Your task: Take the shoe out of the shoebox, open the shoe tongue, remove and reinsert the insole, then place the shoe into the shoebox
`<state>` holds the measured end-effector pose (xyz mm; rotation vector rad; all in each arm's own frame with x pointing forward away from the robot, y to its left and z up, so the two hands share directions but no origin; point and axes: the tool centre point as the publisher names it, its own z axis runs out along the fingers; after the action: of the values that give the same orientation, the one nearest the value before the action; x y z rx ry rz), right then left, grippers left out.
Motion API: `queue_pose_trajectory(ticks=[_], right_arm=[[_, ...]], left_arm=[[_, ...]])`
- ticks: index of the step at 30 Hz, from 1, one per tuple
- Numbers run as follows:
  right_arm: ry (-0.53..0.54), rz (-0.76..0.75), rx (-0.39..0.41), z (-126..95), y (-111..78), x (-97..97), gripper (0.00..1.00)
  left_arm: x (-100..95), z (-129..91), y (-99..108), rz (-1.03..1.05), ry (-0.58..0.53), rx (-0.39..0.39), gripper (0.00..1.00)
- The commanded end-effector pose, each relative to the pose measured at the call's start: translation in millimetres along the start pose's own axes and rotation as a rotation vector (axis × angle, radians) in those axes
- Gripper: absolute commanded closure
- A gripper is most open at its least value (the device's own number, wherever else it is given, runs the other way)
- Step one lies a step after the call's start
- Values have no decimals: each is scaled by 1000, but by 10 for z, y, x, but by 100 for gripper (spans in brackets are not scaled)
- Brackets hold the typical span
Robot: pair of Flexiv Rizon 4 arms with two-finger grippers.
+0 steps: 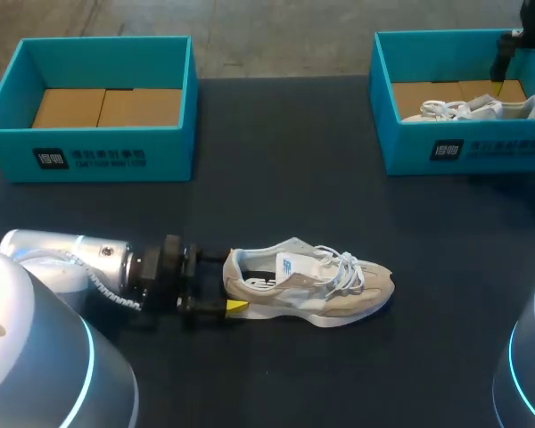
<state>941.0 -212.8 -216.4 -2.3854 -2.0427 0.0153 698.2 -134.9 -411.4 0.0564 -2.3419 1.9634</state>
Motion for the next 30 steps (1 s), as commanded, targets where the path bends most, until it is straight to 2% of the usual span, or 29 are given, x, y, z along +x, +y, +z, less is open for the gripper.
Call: queue_pose_trajectory(ticks=[1,30], right_arm=[[-1,2,-3,-2,-16,2,0],[-1,2,-3,-2,-16,2,0]], left_arm=[[-9,56,30,-4,4,1,0],[-13,241,-18,6,9,-3,0]])
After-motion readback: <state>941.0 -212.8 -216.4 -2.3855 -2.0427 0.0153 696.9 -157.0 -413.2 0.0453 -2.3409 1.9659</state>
